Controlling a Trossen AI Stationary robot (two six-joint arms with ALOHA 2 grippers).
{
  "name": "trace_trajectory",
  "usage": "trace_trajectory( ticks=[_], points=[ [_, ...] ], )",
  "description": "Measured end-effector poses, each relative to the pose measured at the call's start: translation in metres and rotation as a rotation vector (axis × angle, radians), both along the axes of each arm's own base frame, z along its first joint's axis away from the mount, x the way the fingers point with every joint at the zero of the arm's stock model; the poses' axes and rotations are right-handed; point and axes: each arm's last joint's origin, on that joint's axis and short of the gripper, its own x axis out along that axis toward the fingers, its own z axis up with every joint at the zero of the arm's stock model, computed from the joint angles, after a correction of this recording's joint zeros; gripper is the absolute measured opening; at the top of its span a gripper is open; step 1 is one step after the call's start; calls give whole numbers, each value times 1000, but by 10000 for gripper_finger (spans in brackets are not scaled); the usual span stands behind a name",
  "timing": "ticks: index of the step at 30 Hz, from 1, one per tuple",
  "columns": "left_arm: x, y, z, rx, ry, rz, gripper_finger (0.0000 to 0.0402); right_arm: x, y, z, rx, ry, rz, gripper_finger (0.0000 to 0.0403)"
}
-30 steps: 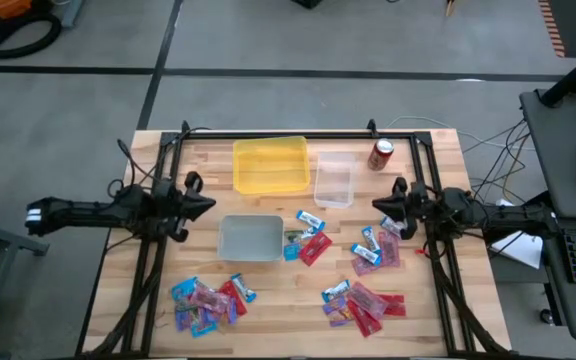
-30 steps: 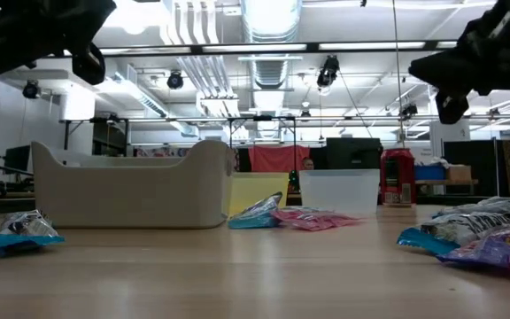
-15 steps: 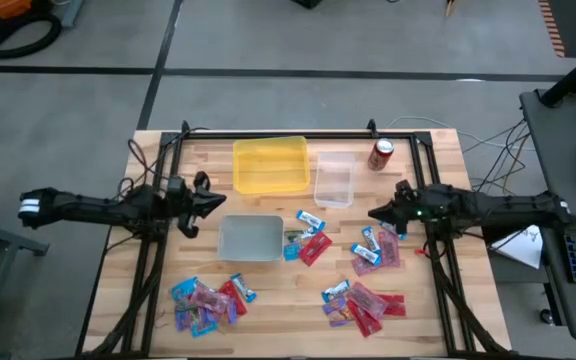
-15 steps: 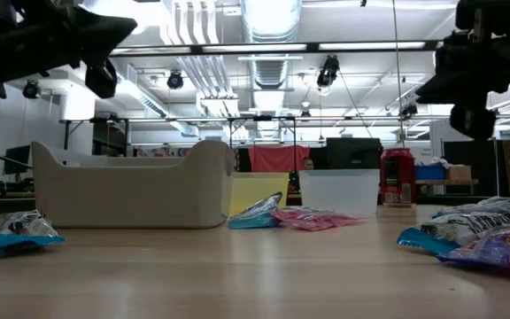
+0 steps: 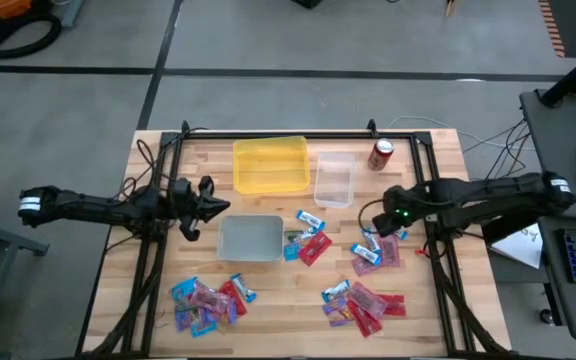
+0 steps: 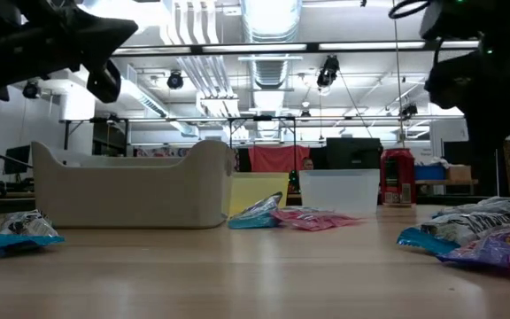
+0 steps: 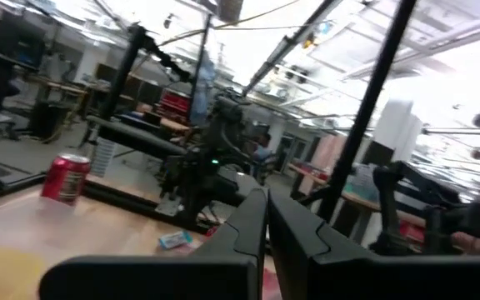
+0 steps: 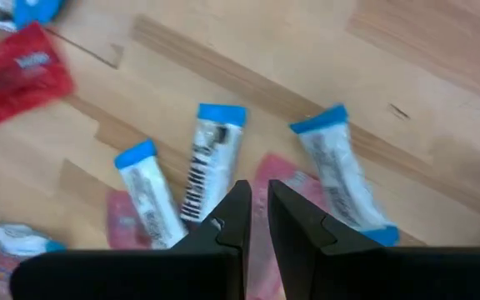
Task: Sort candy
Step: Put the white candy into the yellow bin
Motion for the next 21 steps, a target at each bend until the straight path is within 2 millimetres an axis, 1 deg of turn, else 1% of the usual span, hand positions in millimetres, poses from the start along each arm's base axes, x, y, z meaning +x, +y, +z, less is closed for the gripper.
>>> trace_trajectory(
  ticks=[5,10,14,17,21],
  points=[
    [-1,0,1,13,-6,-2,0,17,0,-6,20,50,7,36],
    [-1,0,2,98,-18,30,0,28,0,-12,33,117,45,36],
    [-2,1,2,141,-25,96,0,35,0,-21,22,161,101,36],
    [-2,2,3,156,-25,112,0,39,0,-27,9,195,104,36],
    [-2,2,3,159,-32,115,0,43,1,-32,51,208,79,54]
  ],
)
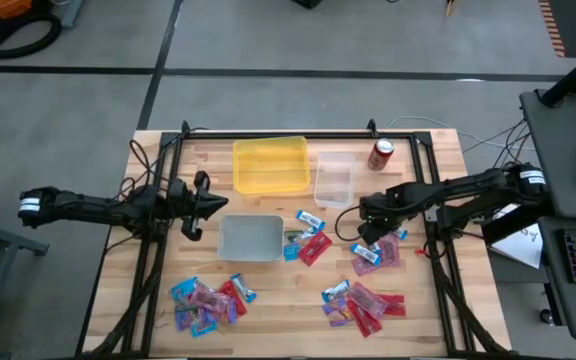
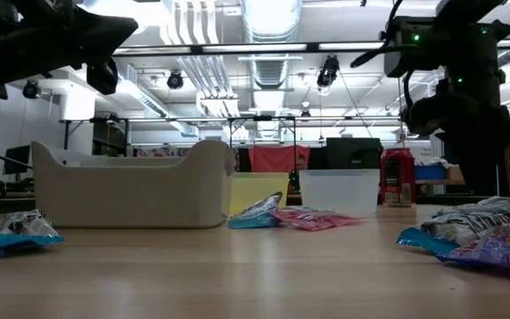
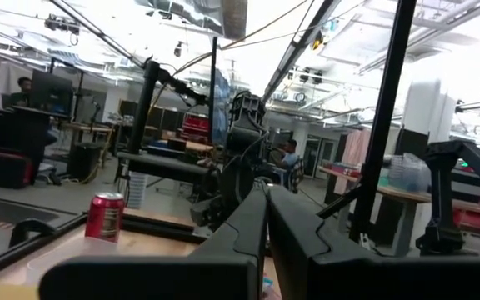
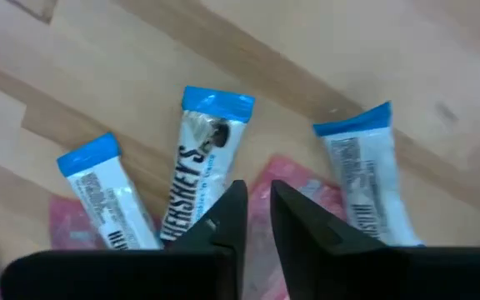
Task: Sort candy
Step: Put the white candy into the yellow bin
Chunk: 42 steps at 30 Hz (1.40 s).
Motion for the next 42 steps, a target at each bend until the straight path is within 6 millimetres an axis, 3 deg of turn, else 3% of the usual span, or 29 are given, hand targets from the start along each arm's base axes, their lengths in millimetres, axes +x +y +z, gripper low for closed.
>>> trace_trajectory(
  ticks=[6,12,18,28,42],
  points=[
    [3,0,11,51,-12,18,0,2,1,-2,28,13,-60,128],
    [8,1,23,127,27,44,0,14,1,-1,57,-102,-103,209],
    [15,1,32,173,135,51,0,22,3,-10,66,-95,-136,238],
    [17,1,36,189,162,54,0,27,4,-32,57,12,-147,198],
    [20,1,33,174,182,48,0,28,2,-33,5,9,-148,55]
  ],
)
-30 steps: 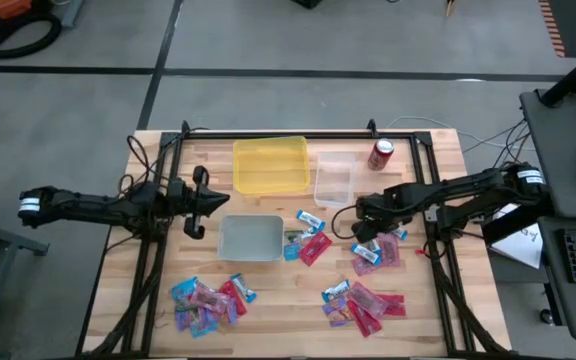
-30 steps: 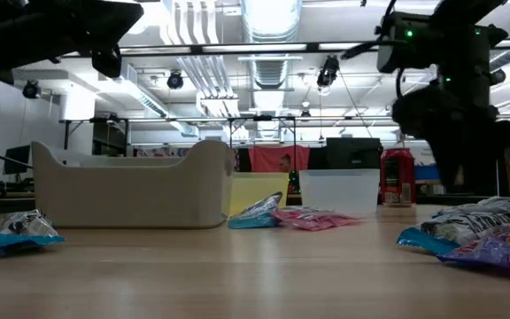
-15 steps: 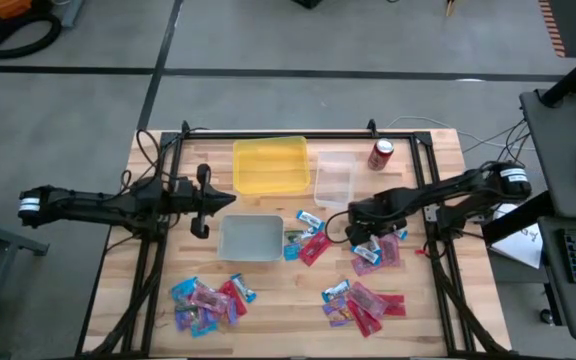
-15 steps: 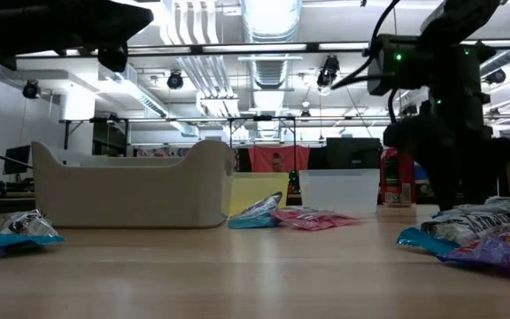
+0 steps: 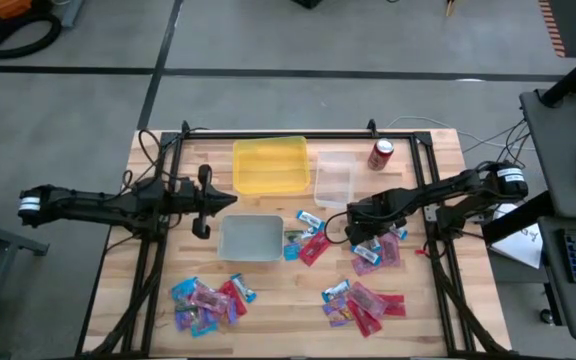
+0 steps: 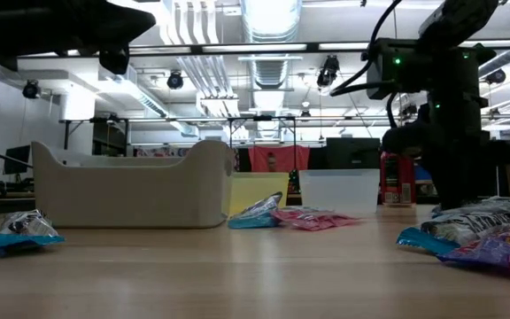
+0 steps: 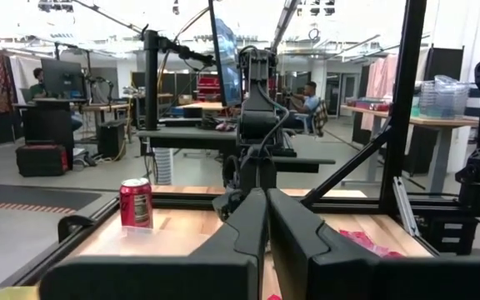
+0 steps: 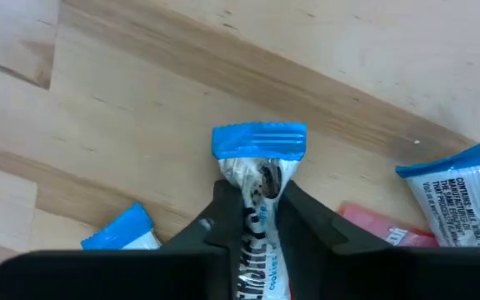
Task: Sort candy
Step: Put the white candy into the yellow bin
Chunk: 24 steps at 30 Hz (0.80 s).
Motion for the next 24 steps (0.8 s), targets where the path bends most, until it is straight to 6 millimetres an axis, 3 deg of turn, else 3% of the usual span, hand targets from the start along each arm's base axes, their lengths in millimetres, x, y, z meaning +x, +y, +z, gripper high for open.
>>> trace_trajectory(
  ticks=[8,15,21,24],
  points=[
    [1,0,-1,-34,6,-6,0,-2,0,8,0,-38,30,34],
    [2,0,-1,-71,9,-12,0,-11,0,39,-3,-206,77,34],
    [2,0,-3,-82,17,-14,0,-5,-1,73,-83,-547,171,34],
    [3,0,-3,-85,16,-15,0,6,-3,91,-219,-763,249,34]
  ],
)
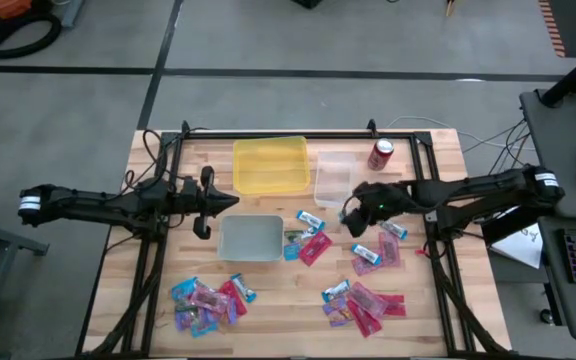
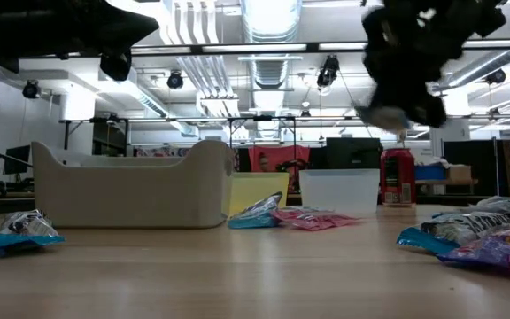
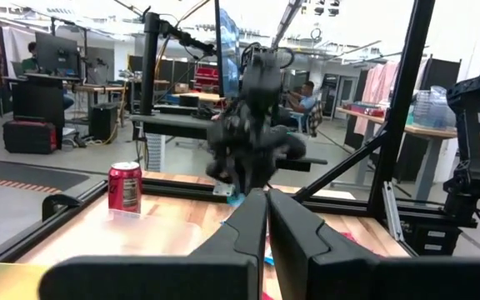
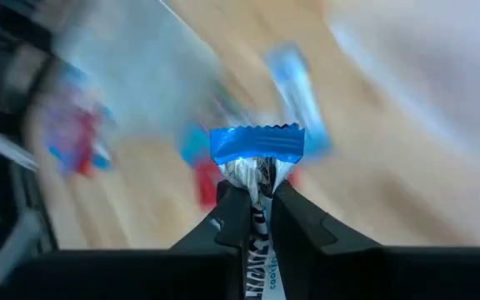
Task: Sort candy
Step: Put the white candy into the yellow bin
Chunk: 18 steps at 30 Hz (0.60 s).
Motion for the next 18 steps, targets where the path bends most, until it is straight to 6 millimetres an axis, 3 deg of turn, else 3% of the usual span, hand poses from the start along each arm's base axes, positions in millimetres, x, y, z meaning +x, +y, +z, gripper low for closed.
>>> trace_trajectory(
  ticks=[5,10,13,18],
  points=[
    [0,0,0,0,0,0,0,22,-5,23,-360,-295,11,34],
    [0,0,0,-8,-3,-1,0,51,-15,29,-714,-482,-79,34],
    [0,0,0,-36,-1,-5,0,69,-26,23,-835,-582,-167,34],
    [0,0,0,-85,-3,-12,0,91,-54,-5,-920,-605,-256,34]
  ],
)
